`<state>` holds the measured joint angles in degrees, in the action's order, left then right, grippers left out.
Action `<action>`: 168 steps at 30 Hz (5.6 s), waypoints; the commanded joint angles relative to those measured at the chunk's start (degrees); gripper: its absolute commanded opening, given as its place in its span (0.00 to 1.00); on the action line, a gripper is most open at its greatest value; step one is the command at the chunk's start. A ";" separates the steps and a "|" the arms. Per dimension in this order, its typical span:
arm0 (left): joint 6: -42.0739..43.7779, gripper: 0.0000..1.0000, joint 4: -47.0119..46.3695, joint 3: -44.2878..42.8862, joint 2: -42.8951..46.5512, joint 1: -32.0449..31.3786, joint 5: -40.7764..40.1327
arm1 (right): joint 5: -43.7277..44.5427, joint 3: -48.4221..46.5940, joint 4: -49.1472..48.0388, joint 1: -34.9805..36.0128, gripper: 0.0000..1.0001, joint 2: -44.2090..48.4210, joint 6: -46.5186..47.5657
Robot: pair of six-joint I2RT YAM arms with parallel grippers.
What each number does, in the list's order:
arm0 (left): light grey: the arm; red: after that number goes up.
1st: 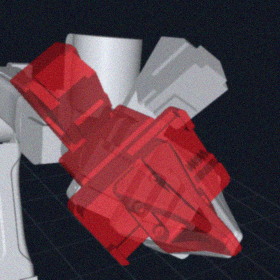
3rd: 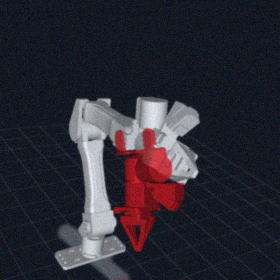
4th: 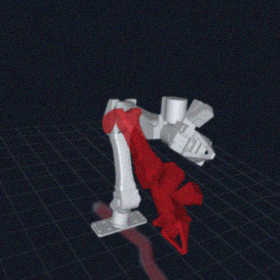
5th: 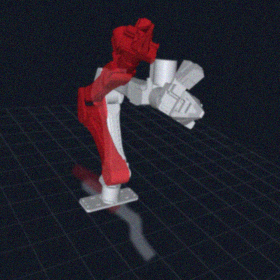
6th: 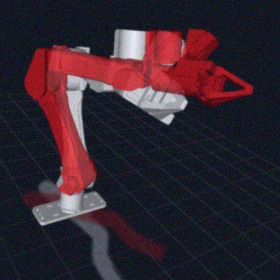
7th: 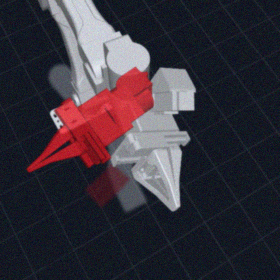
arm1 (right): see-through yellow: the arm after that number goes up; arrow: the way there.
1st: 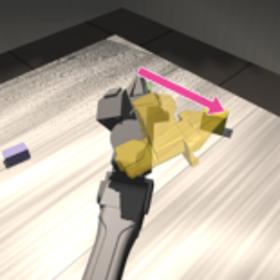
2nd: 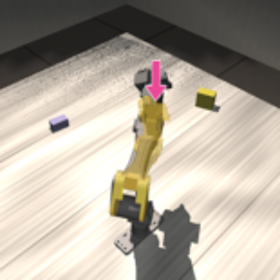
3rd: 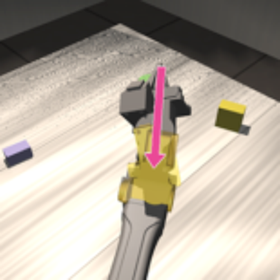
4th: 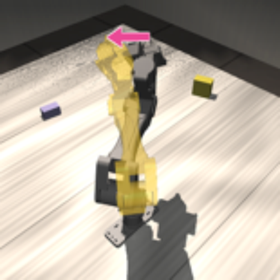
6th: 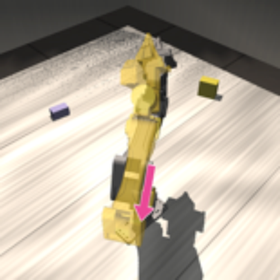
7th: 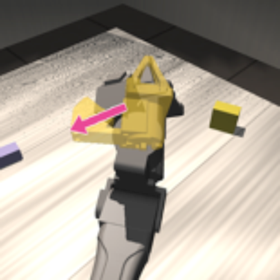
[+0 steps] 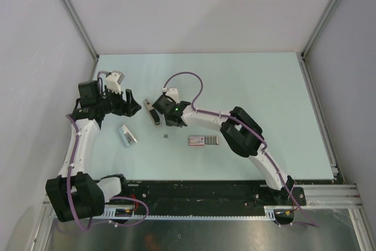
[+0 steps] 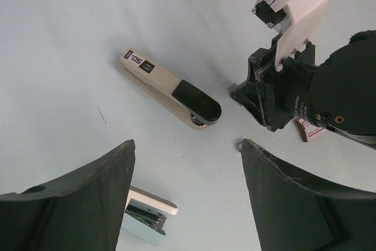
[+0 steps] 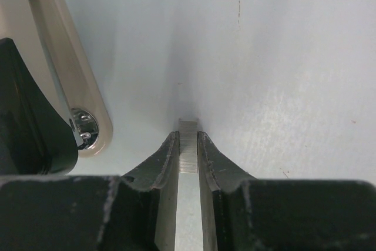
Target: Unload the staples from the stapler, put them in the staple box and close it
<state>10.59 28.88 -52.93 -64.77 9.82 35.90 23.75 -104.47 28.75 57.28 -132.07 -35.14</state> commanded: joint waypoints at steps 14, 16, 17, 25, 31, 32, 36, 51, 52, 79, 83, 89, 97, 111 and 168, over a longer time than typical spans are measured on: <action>1.30 0.77 -0.16 0.11 0.74 0.52 -0.49 | 6.32 7.38 6.83 0.77 0.10 18.61 -0.42; 1.57 0.77 -0.15 0.24 0.69 0.54 -0.68 | 6.69 11.24 7.85 0.81 0.09 21.79 -2.32; 1.68 0.77 -0.15 0.26 0.74 0.54 -0.76 | 6.85 13.60 8.14 0.81 0.08 23.58 -3.37; 1.98 0.77 -0.15 0.87 0.94 0.57 -1.14 | 9.93 27.55 14.11 3.92 0.00 35.06 -13.00; 1.74 0.77 -0.19 1.33 1.61 0.50 -1.33 | 10.90 32.55 17.05 5.90 0.01 38.31 -18.75; 1.73 0.77 -0.16 1.42 1.73 0.48 -1.30 | 10.67 33.44 16.83 6.00 0.01 38.70 -19.36; 1.78 0.77 -0.16 1.86 2.06 0.47 -1.43 | 9.40 36.23 15.17 6.07 0.01 39.40 -20.99; 2.01 0.77 -0.19 1.90 1.19 0.46 -1.39 | 6.97 38.12 10.96 4.69 0.06 36.21 -21.02; 2.08 0.77 -0.17 1.97 1.17 0.41 -1.42 | 6.73 38.20 10.79 4.47 0.06 35.93 -20.98; 2.40 0.77 -0.17 1.80 0.57 0.45 -1.35 | 3.69 40.76 6.73 1.71 0.04 32.98 -20.07; 2.41 0.77 -0.15 1.84 0.61 0.46 -1.24 | 3.54 41.11 6.41 1.51 0.03 32.96 -20.00; 2.47 0.77 -0.19 1.95 0.74 0.42 -1.33 | 3.36 41.35 5.96 1.35 0.03 32.54 -19.85; 2.62 0.77 -0.17 2.19 0.88 0.42 -1.36 | 3.26 41.77 5.46 0.76 0.03 32.27 -19.51; 2.66 0.77 -0.23 2.54 0.96 0.46 -1.39 | 2.61 42.32 3.85 -0.06 0.03 31.90 -18.38; 2.73 0.77 -0.17 3.73 0.60 0.46 -0.23 | 1.10 42.85 0.97 -1.01 0.03 34.69 -16.36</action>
<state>12.10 29.28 -49.67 -64.49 9.89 34.65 23.92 -61.71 29.65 55.77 -100.16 -50.76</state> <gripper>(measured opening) 0.769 0.194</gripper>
